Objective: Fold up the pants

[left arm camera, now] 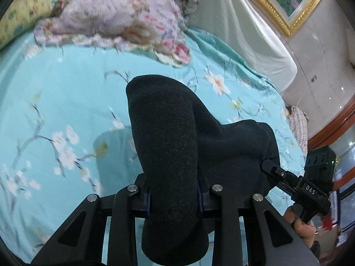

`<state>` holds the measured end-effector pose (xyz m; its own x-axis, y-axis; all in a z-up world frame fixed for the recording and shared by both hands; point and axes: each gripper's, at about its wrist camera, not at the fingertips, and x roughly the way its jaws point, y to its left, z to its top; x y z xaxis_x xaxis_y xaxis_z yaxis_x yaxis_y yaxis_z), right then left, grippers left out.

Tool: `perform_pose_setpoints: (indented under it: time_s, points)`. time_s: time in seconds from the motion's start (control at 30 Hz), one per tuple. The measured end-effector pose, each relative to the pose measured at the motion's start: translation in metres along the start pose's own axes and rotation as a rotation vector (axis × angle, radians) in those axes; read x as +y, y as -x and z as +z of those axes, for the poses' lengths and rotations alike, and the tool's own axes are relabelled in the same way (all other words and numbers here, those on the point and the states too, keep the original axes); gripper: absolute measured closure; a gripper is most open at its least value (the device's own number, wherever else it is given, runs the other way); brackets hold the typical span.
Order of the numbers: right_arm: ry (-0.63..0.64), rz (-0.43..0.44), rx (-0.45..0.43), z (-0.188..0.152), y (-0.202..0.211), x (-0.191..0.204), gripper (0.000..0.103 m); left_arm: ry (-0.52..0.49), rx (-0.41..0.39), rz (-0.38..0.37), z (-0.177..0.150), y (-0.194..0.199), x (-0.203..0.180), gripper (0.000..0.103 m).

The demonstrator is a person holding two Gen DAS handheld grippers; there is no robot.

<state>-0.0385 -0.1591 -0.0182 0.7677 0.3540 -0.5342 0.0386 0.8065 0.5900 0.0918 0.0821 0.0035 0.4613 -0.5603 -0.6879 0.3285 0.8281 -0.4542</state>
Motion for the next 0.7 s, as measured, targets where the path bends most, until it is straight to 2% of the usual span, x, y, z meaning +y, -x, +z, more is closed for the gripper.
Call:
perform_pose_setpoints:
  time_s: [0.33, 0.7]
  points:
    - [0.084, 0.047, 0.025, 0.023, -0.045, 0.046, 0.064, 0.018, -0.067, 0.075, 0.027, 0.029, 0.044, 0.074]
    - [0.146, 0.069, 0.052, 0.05, -0.103, 0.083, 0.064, 0.053, -0.104, 0.148, 0.06, 0.026, 0.087, 0.074]
